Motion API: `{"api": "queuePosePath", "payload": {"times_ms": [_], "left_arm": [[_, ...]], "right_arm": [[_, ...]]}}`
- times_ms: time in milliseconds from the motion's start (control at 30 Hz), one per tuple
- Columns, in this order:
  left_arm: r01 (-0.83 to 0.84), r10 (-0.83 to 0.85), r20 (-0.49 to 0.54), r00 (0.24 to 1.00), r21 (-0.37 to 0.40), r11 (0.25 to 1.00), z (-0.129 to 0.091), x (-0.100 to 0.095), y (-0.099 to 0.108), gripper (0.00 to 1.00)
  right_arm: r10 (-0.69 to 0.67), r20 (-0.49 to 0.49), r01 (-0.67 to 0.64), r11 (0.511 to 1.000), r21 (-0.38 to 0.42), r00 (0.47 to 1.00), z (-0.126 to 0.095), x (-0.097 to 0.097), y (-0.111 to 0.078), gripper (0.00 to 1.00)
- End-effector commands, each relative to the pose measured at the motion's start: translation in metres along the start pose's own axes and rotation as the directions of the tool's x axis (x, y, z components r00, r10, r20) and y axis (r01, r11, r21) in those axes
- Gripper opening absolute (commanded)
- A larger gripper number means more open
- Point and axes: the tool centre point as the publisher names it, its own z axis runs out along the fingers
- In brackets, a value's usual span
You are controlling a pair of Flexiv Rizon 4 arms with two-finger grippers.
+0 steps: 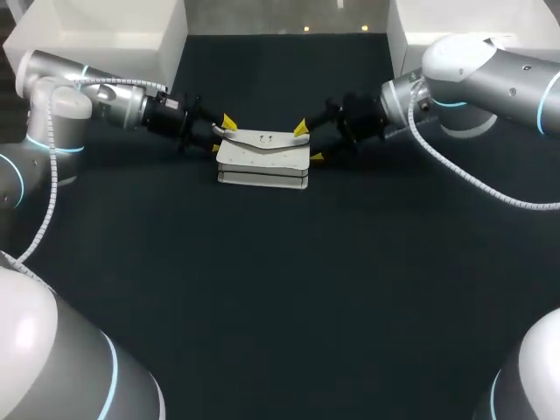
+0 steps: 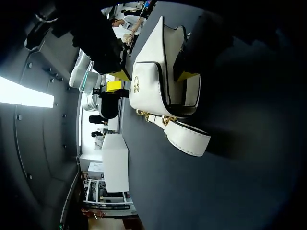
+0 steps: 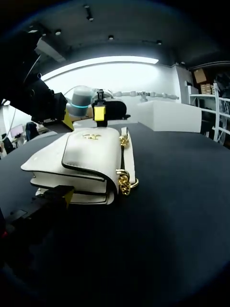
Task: Pick up the bag, open it, inspect its contents, close it, and place it on the opposite side
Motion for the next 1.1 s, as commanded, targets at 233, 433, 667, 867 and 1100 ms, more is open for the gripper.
{"api": "queuePosePath", "payload": {"times_ms": [233, 433, 667, 867, 1100], "left_arm": [[0.017, -0.017, -0.001, 1.000, 0.007, 1.000, 0.004, -0.008, -0.002, 0.41], [0.019, -0.019, 0.001, 1.000, 0.017, 1.000, 0.001, -0.008, 0.000, 0.00], [0.014, -0.014, 0.003, 1.000, 0.018, 1.000, 0.000, -0.008, 0.004, 0.00], [0.001, -0.001, 0.003, 1.000, 0.036, 0.999, -0.001, -0.007, 0.006, 0.00], [0.000, 0.000, 0.002, 1.000, 0.038, 0.999, 0.001, -0.008, 0.007, 0.00]], "right_arm": [[0.013, 0.002, -0.013, 0.997, 0.075, 1.000, 0.010, -0.005, 0.003, 0.47], [0.030, -0.003, -0.030, 0.998, 0.048, 1.000, 0.009, -0.005, 0.002, 0.00], [0.044, -0.013, -0.044, 0.999, 0.015, 0.999, 0.004, -0.004, 0.002, 0.00], [0.066, -0.026, -0.066, 0.998, -0.020, 0.998, 0.002, -0.003, 0.001, 0.45], [0.101, -0.052, -0.104, 0.992, -0.064, 0.994, 0.001, -0.004, 0.005, 0.01]]}}
